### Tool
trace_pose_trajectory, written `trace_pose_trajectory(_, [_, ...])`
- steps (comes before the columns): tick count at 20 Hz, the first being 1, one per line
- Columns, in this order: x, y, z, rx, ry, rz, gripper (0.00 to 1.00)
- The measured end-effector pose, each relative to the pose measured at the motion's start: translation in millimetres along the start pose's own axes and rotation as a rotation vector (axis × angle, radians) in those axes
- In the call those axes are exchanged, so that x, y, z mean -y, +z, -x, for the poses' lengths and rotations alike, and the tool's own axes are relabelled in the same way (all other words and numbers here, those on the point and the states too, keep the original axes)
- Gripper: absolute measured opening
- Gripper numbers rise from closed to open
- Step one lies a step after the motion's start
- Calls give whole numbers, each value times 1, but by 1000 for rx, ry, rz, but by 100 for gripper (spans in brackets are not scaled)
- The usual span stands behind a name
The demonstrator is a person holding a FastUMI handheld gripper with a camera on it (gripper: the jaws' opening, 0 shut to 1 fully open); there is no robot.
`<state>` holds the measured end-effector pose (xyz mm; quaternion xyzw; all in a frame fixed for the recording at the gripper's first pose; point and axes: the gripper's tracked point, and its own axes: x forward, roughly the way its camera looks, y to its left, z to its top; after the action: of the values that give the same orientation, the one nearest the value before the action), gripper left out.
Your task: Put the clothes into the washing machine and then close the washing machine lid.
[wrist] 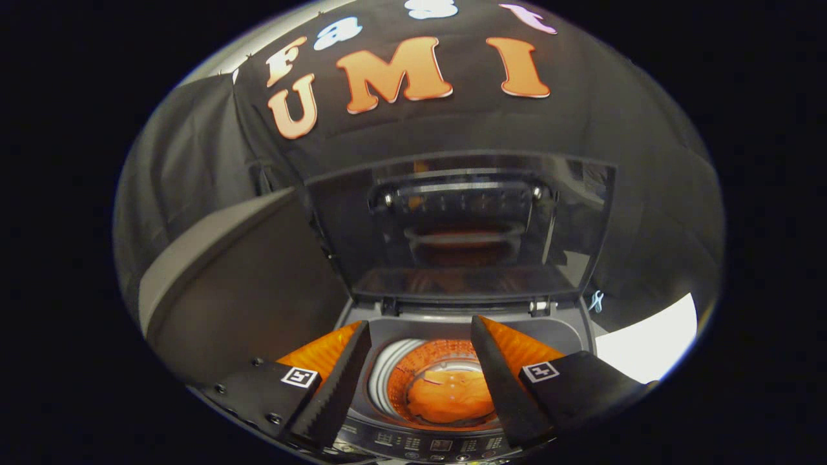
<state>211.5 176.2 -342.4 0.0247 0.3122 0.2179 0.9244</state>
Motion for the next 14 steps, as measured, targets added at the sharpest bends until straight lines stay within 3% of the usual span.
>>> trace_pose_trajectory(8, [11,133,59,248,-42,35,99])
trace_pose_trajectory(14, [31,199,45,304,-72,50,98])
